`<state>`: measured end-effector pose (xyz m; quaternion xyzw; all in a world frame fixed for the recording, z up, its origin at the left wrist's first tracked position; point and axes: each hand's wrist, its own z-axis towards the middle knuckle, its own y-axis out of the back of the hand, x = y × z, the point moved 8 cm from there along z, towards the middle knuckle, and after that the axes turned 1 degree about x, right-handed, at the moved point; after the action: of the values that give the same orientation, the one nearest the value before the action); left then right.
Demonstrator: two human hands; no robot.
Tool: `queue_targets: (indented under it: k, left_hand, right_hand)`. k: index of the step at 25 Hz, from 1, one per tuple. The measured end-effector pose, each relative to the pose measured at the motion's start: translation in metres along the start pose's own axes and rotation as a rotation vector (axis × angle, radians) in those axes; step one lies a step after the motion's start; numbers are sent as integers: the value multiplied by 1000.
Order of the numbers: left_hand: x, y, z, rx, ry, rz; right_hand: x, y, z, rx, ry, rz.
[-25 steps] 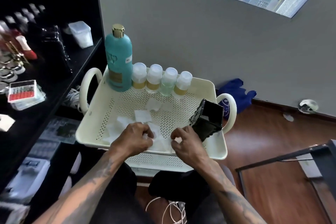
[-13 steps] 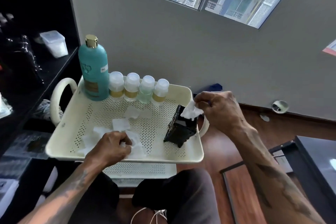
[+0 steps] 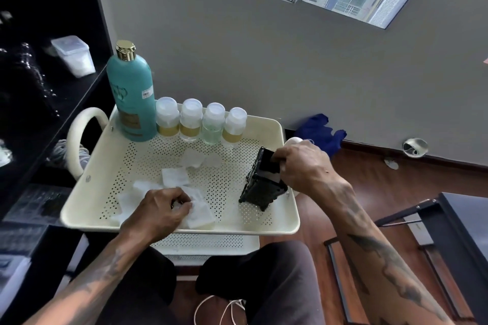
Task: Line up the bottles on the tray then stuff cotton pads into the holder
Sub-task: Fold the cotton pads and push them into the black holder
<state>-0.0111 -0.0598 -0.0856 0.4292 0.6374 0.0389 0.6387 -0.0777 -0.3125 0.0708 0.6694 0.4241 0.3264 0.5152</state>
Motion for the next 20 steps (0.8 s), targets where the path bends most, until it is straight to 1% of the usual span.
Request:
queue_targets:
  k: [1,2,4,5,6,7,8,9,11,12,13,15,16,18,20]
  left_hand:
    - [0,0,0,-3,-4,-3]
    - [0,0,0,-4,-5,-2]
    - [-1,1,1,-1,-12,6]
    - [-2,1,1,-3,-18,9]
    - [-3,2,1,-9,-25,11]
    - [-5,3,1,-23,-33,8]
    - [-6,4,1,-41,-39,-1]
    - [-7,5,1,-61,-47,-18]
    - [-10,10,1,-107,-59,-48]
    - [-11,13,1,-126,-61,-56]
    - [-12,15,0,-143,-62,-66]
    - [-13,21,-3,-170,-65,-94]
    - [-14,24,-4,-181,-65,-111]
    - [-12,27,-7,-186,-36,-167]
    - [-7,28,-5,-160,46,-255]
  right_hand:
    - [-2,-1,-6,38,-11,61]
    - [-3,-5,-9,111,-34,84]
    - [-1,-21,-9,294,-71,13]
    - [0,-25,-8,355,-84,-23]
    - [1,-27,-8,384,-79,-28]
    - [1,-25,-7,378,-52,7]
    - [1,-19,-8,334,-12,69]
    - [-3,-11,-10,230,40,146]
    - [-16,8,-20,-44,140,282]
    - [-22,8,-25,-100,174,319]
    - [-29,0,-27,-81,183,339]
    - [-36,-29,-24,25,147,358]
    - [-37,-40,-21,28,139,383]
    - [-36,-50,-16,-53,129,461]
    - [-36,-53,-14,-124,136,542]
